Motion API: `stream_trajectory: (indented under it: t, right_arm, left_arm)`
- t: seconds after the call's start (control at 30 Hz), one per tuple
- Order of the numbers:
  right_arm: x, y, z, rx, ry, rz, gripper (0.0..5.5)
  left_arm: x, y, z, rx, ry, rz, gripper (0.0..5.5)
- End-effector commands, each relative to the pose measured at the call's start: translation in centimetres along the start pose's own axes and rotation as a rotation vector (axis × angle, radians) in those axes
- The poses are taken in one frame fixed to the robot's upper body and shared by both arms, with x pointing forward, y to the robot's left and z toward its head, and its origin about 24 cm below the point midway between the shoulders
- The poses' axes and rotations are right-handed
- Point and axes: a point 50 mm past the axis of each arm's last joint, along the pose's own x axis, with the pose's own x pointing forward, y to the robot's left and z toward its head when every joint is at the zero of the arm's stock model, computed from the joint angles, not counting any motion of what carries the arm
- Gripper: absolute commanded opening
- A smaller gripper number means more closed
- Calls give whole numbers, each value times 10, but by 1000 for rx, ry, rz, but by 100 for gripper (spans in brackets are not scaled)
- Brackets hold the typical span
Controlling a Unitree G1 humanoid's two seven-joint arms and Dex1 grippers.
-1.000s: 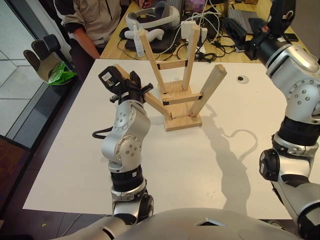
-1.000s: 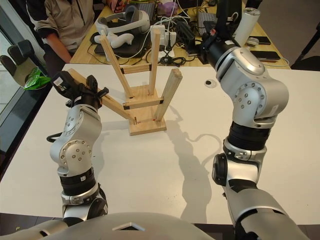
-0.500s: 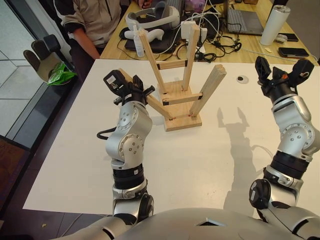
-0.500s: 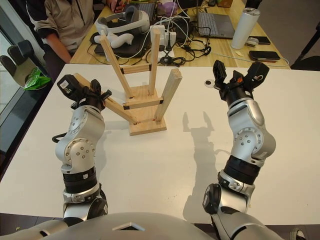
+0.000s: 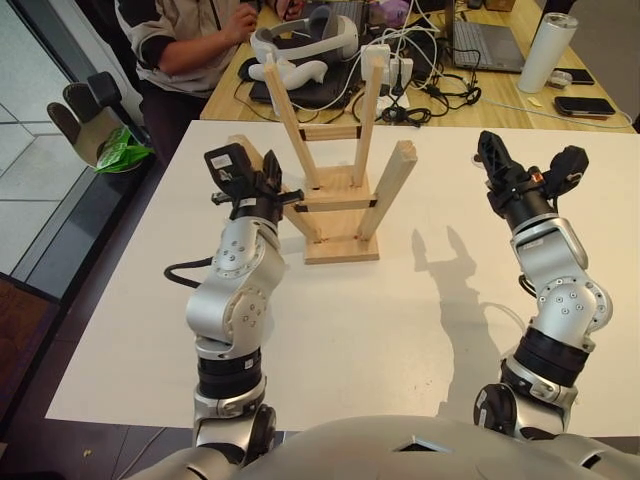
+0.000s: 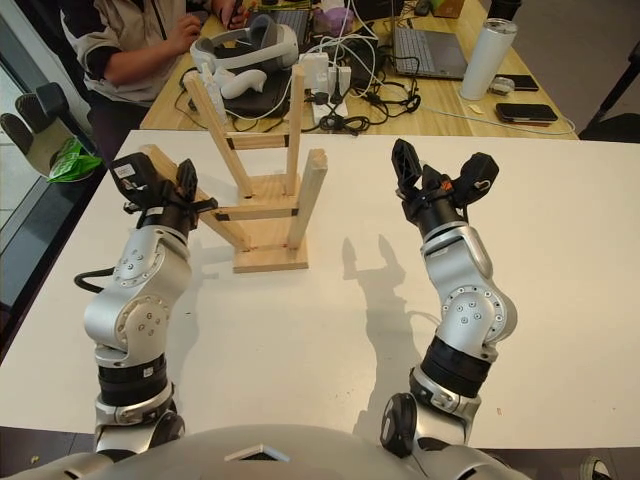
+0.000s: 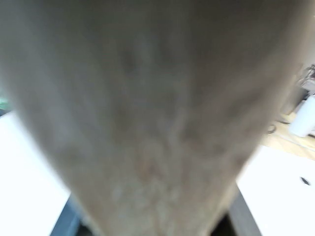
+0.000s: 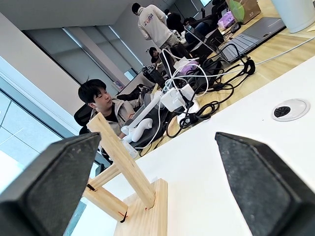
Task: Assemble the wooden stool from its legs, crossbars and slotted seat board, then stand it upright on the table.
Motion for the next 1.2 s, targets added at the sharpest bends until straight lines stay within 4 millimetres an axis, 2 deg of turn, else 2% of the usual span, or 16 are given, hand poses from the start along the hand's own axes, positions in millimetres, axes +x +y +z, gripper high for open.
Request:
stream_trajectory:
  t: [0.03,0.2,0.3,0.43,0.5,0.57,0.8,0.93,1.0,1.2]
  right_arm:
    - [5,5,6,9,-17,14,434]
    - [6,11,5,15,-10,28,434]
    - [7,13,6,8,-12,35,434]
    - [8,14,6,11,-13,31,434]
    - [8,13,7,12,-13,31,434]
    - [8,13,8,11,-15,30,434]
    - [8,16,5,17,-16,35,434]
    - [9,15,8,13,-25,28,434]
    - [10,15,8,12,-27,28,434]
    - [9,13,9,12,-31,22,434]
  left_arm:
    - [0,22,-13,93,48,83,103]
    - [-6,24,-19,54,63,102,103]
    - [-2,30,-14,-66,59,113,103]
    - [4,40,-13,-370,115,141,103]
    - [4,41,-14,-421,143,142,103]
    - [5,38,-11,-383,148,105,103]
    - [8,23,7,-62,75,-35,103]
    - [0,11,-4,36,45,-131,103]
    - [-7,12,-12,65,47,-175,103]
    - [-20,38,-23,87,40,-190,103]
